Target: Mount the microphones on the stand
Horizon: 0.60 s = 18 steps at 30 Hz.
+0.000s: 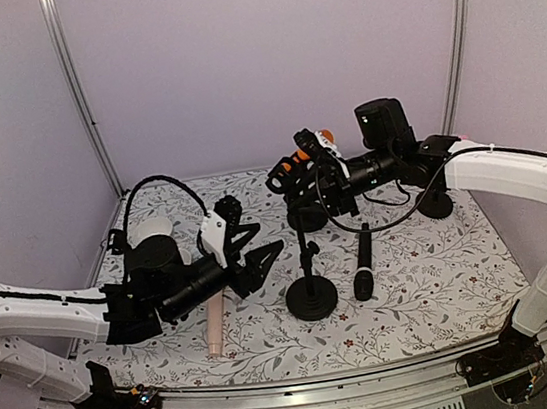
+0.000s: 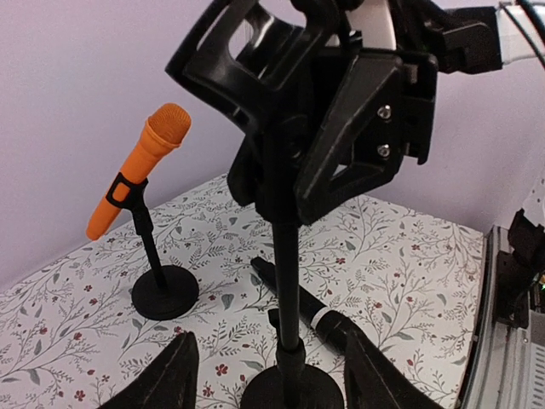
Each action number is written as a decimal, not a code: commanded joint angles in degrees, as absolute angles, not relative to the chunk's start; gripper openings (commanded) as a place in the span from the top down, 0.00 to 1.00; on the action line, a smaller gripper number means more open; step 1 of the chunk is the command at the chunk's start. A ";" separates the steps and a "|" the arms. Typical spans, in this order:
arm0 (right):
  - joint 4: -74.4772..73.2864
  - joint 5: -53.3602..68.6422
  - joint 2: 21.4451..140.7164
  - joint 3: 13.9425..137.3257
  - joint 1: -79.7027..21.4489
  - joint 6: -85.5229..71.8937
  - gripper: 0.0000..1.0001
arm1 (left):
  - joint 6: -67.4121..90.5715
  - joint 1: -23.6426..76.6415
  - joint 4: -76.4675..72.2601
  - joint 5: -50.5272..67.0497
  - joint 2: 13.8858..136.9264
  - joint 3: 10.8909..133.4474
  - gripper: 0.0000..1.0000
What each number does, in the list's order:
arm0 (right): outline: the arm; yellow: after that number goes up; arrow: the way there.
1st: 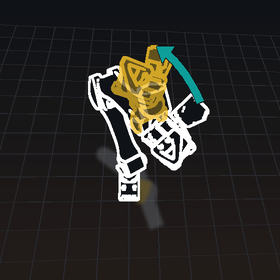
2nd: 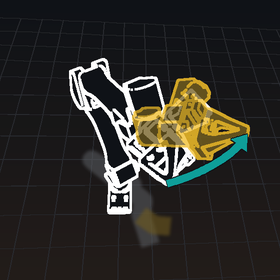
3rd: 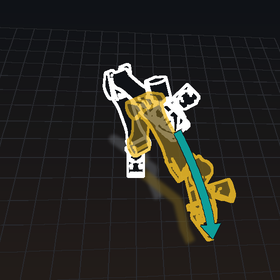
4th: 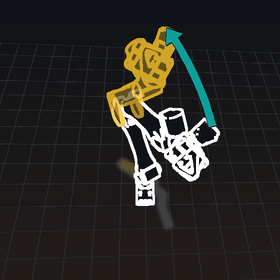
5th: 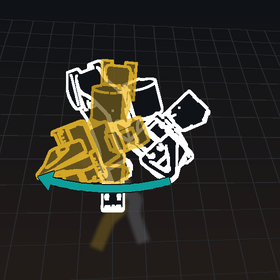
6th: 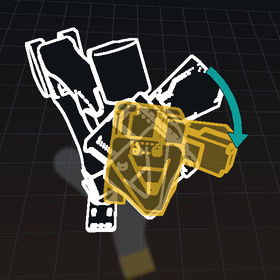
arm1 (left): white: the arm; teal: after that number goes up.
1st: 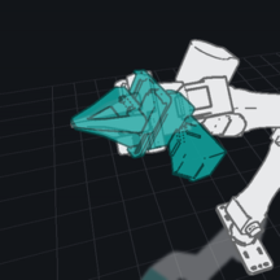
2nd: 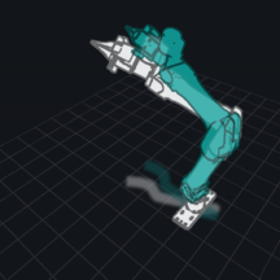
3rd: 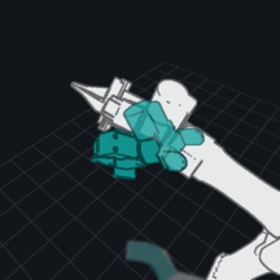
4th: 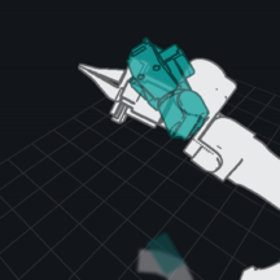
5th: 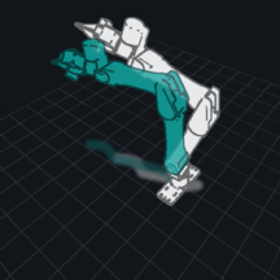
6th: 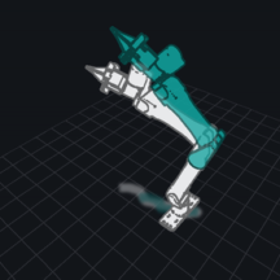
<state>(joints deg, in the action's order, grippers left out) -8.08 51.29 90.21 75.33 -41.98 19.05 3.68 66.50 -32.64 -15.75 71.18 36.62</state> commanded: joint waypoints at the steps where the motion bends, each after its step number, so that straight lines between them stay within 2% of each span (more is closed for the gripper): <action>1: 1.82 49.18 90.33 73.36 -42.10 17.97 1.00 | 0.72 67.40 -36.46 -16.73 75.05 38.76 0.40; 4: 2.81 48.96 90.83 72.22 -42.16 18.21 0.95 | -0.12 67.41 -38.22 -16.94 77.41 39.63 0.40; 7: 2.42 49.12 91.14 72.06 -42.10 17.87 0.83 | -0.02 67.38 -38.76 -16.82 79.32 40.74 0.40; 12: -2.25 48.29 89.15 73.41 -42.06 19.83 0.48 | 1.46 67.45 -40.13 -16.71 80.95 40.87 0.40; 13: -3.63 47.64 88.41 73.59 -42.03 20.38 0.39 | 1.83 67.39 -40.23 -16.59 80.98 40.75 0.40; 15: -7.12 47.37 86.51 73.52 -41.97 21.35 0.27 | 2.28 67.50 -40.65 -16.25 80.99 40.49 0.40; 18: -13.41 45.60 83.55 72.63 -41.86 24.30 0.16 | 2.45 67.50 -40.67 -15.71 81.05 40.56 0.40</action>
<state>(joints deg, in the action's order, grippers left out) -5.89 47.77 88.99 72.05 -41.98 20.75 1.72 66.63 -38.35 -16.10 80.62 39.64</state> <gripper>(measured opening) 0.794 0.600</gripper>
